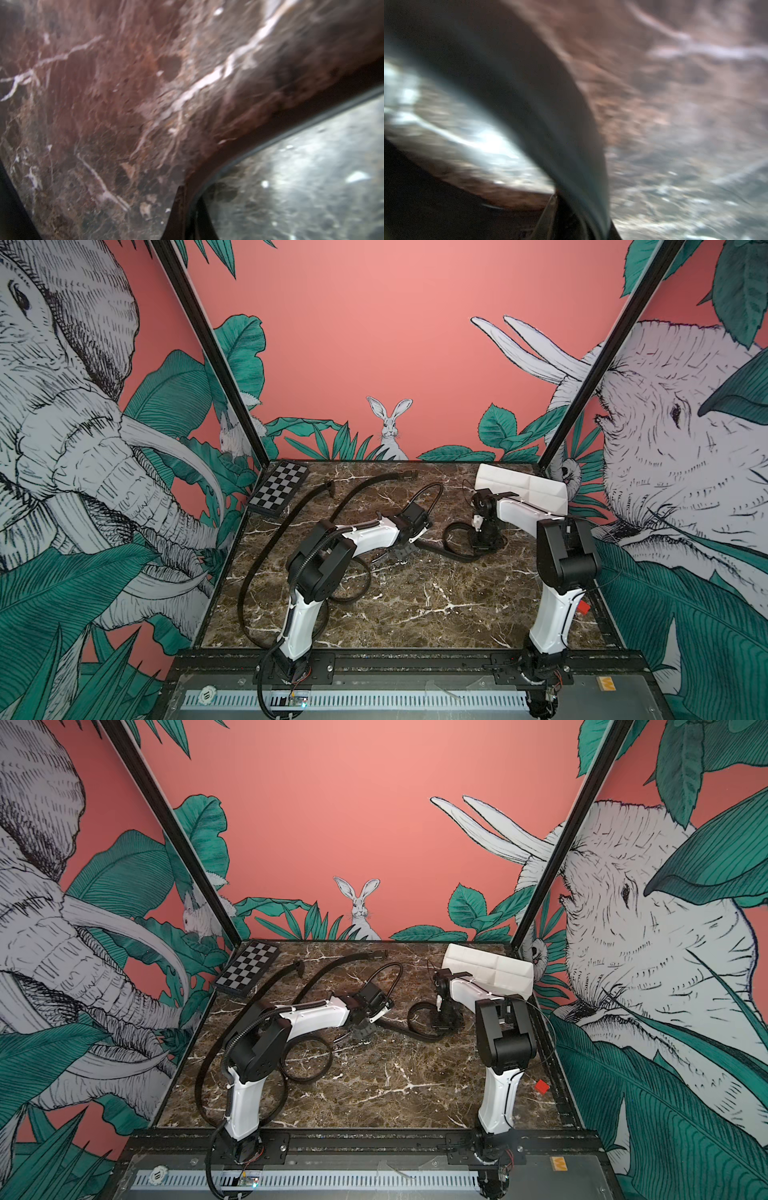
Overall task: Place the belts into the storage roll
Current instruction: Roll the belt at the center of the board.
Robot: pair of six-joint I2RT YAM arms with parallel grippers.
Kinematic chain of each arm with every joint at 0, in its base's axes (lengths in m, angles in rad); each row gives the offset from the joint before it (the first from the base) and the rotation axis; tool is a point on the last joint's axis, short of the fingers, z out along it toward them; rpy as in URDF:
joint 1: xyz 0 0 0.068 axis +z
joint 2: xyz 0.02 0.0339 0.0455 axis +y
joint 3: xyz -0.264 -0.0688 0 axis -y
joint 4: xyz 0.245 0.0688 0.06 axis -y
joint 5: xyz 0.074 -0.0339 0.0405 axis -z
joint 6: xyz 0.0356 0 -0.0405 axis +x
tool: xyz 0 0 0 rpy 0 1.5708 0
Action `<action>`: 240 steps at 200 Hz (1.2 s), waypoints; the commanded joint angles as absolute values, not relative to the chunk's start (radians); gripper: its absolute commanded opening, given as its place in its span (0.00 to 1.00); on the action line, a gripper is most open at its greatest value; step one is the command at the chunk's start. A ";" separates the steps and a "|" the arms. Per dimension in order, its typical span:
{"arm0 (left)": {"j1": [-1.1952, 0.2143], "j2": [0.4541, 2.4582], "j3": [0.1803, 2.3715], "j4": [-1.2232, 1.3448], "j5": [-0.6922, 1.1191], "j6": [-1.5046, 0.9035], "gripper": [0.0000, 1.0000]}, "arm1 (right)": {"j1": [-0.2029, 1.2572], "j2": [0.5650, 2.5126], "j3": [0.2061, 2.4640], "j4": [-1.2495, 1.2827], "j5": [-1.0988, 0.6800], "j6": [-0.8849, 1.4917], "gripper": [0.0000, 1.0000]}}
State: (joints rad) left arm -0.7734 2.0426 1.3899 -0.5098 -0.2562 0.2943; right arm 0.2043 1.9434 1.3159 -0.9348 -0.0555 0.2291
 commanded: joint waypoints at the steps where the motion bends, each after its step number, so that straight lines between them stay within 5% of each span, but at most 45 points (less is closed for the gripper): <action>1: -0.668 2.090 1.298 -0.691 -0.435 0.310 0.00 | 0.160 1.968 1.296 -1.097 0.131 0.179 0.25; 157: -0.585 2.087 1.312 -0.687 -0.473 0.331 0.00 | 0.062 1.970 1.265 -1.114 0.189 0.117 0.28; 208: -0.587 2.123 1.404 -0.714 -0.466 0.339 0.00 | 0.082 1.964 1.241 -1.101 0.135 0.106 0.00; 240: -0.587 2.193 1.570 -0.728 -0.476 0.392 0.00 | 0.156 1.954 1.209 -1.106 0.115 0.095 0.00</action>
State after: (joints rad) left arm -0.6514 2.0972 1.4937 -0.5880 -0.3115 0.3412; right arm 0.1135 1.9335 1.2797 -0.9905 0.0399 0.1444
